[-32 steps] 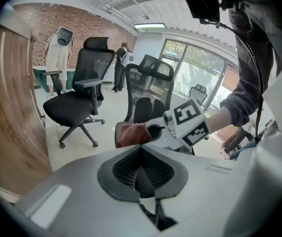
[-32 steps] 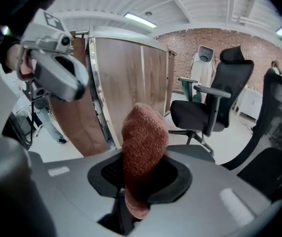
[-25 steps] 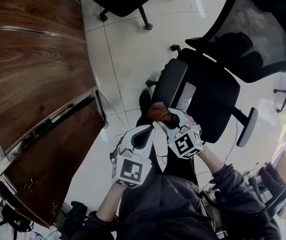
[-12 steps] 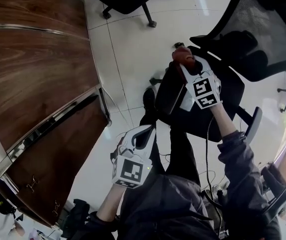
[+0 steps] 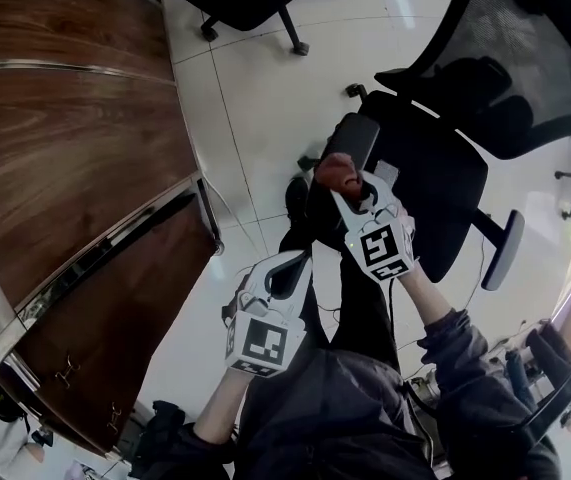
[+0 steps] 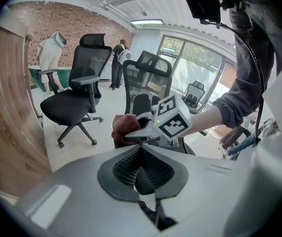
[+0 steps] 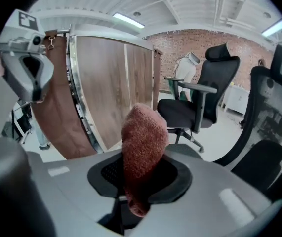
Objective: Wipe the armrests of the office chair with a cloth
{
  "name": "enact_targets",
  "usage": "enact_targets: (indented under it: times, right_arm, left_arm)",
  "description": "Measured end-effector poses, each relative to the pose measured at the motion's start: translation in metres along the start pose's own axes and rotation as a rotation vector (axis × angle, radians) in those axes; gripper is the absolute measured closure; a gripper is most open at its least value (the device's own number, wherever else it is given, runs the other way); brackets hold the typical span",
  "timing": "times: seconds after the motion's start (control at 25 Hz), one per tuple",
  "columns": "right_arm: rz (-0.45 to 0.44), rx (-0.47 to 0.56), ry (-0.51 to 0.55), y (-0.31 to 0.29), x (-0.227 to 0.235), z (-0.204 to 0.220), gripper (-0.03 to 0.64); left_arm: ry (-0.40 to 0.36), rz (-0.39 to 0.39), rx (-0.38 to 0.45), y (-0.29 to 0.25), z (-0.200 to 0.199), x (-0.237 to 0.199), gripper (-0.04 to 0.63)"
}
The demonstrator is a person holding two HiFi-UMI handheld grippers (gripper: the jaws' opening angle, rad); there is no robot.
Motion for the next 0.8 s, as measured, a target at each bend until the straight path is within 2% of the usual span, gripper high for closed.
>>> enact_targets:
  times: [0.16,0.28,0.4,0.56,0.8]
  right_arm:
    - [-0.094,0.003,-0.021,0.017,-0.058,0.010,0.523]
    - [-0.120,0.016,-0.032,0.023,-0.069,0.014,0.523]
    - [-0.092,0.027,-0.052,0.022,-0.046,0.019,0.523]
    - [-0.012,0.028,-0.098,0.012,0.009,0.028,0.522]
    - [0.073,0.025,-0.102,0.001,0.074,0.026,0.520]
  left_arm:
    - [-0.014,0.012,-0.006,-0.003,-0.003,0.002,0.580]
    - [-0.025,0.023,-0.011,-0.007,-0.006,0.005,0.580]
    - [-0.036,0.032,-0.014,-0.011,-0.009,0.008,0.580]
    - [-0.047,0.038,-0.022,-0.012,-0.012,0.009,0.580]
    - [-0.055,0.039,-0.037,-0.013,-0.013,0.008,0.580]
Point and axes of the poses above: the fingertips, and each gripper's own axes: y backward along the fingers, x to its right, z out of its underside, the point moved 6 cm from there along y, backward along the fingers, and after that the axes turned 4 degrees about -z, right-handed, at the moved point
